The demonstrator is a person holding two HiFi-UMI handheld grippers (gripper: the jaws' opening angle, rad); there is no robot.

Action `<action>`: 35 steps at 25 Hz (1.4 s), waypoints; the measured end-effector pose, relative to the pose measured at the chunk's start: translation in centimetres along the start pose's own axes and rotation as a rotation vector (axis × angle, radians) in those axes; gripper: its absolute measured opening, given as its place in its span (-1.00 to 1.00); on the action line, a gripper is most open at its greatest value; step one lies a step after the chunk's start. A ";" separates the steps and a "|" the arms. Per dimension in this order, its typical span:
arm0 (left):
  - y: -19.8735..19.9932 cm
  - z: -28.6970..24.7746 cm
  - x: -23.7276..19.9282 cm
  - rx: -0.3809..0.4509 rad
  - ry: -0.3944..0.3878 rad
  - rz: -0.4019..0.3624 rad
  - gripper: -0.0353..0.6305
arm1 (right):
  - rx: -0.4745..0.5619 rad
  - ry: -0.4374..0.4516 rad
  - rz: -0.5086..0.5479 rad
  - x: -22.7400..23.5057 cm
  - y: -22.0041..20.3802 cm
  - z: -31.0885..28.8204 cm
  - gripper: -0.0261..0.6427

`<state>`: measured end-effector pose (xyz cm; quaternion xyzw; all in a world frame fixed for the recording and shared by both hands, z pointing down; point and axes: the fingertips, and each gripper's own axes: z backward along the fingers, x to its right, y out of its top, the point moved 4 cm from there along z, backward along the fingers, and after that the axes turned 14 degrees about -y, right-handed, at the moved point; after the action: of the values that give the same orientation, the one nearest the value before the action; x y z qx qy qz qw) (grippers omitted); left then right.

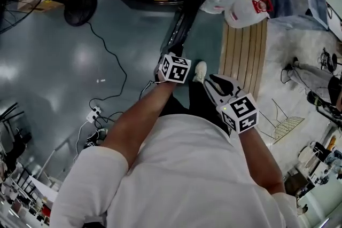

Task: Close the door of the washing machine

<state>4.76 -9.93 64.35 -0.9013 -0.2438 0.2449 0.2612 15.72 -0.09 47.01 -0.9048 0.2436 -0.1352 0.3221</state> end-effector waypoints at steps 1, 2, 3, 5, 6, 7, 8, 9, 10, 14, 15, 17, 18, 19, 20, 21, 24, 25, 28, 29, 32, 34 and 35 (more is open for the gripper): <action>0.0 -0.4 -0.1 -0.007 0.009 0.007 -0.61 | -0.009 0.010 0.008 0.4 0.1 -0.3 -0.66; 0.1 -0.7 -0.2 -0.016 0.014 0.012 -0.61 | -0.018 0.019 0.013 0.7 0.2 -0.5 -0.66; 0.1 -0.9 -0.3 -0.025 0.020 0.013 -0.61 | -0.026 0.027 0.015 1.1 0.3 -0.8 -0.66; 0.0 -1.0 -0.4 -0.036 0.035 0.000 -0.59 | -0.038 0.042 0.016 1.9 0.5 -1.4 -0.66; 0.1 -1.0 -0.4 -0.040 0.041 -0.016 -0.59 | -0.041 0.046 0.016 2.2 0.6 -1.6 -0.67; 0.0 -1.0 -0.4 -0.043 0.045 -0.032 -0.59 | -0.043 0.049 0.017 2.4 0.7 -1.8 -0.67; 0.0 -1.0 -0.4 -0.047 0.047 -0.042 -0.59 | -0.044 0.053 0.017 2.6 0.8 -2.0 -0.67; -0.2 -1.0 -0.5 -0.051 0.048 -0.044 -0.59 | -0.043 0.056 0.016 2.6 0.9 -2.2 -0.67; -0.2 -1.0 -0.6 -0.054 0.049 -0.042 -0.59 | -0.041 0.059 0.015 2.7 1.0 -2.3 -0.67; -0.2 -0.8 -1.2 -0.060 0.042 -0.032 -0.59 | -0.035 0.066 0.007 2.5 1.5 -2.9 -0.68; -0.2 -0.7 -1.5 -0.062 0.038 -0.033 -0.59 | -0.034 0.067 0.005 2.4 1.5 -3.0 -0.68; -0.1 -0.4 -2.0 -0.067 0.032 -0.036 -0.59 | -0.034 0.068 0.002 2.2 1.6 -3.1 -0.68; -0.1 -0.4 -2.3 -0.069 0.031 -0.037 -0.59 | -0.034 0.068 0.000 2.2 1.6 -3.2 -0.69; -0.1 -0.3 -2.6 -0.072 0.030 -0.042 -0.59 | -0.034 0.066 -0.002 2.2 1.6 -3.3 -0.69; 0.0 -0.2 -3.0 -0.076 0.028 -0.049 -0.59 | -0.034 0.065 -0.004 2.2 1.6 -3.4 -0.69; -0.1 0.0 -3.5 -0.079 0.025 -0.057 -0.59 | -0.034 0.063 -0.007 2.1 1.6 -3.6 -0.69; -0.1 0.5 -4.8 -0.084 0.013 -0.080 -0.59 | -0.036 0.057 -0.012 1.8 1.7 -4.0 -0.70; -0.1 0.6 -5.3 -0.086 0.010 -0.087 -0.59 | -0.037 0.056 -0.013 1.8 1.7 -4.1 -0.70; 0.1 1.0 -7.0 -0.092 0.005 -0.113 -0.59 | -0.035 0.055 -0.017 1.5 2.0 -4.6 -0.70; 0.2 1.2 -7.5 -0.093 0.003 -0.122 -0.59 | -0.034 0.055 -0.017 1.4 2.1 -4.8 -0.70; 0.6 1.7 -9.3 -0.095 0.004 -0.146 -0.60 | -0.035 0.055 -0.019 1.1 2.5 -5.1 -0.71; 0.9 2.0 -10.6 -0.094 0.011 -0.156 -0.60 | -0.039 0.054 -0.018 0.9 2.7 -5.4 -0.71; 1.1 2.1 -11.3 -0.092 0.015 -0.158 -0.60 | -0.041 0.054 -0.018 0.8 2.9 -5.5 -0.71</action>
<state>-4.74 -16.44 65.69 -0.8921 -0.3232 0.2055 0.2396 13.19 -5.30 49.40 -0.9094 0.2468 -0.1574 0.2956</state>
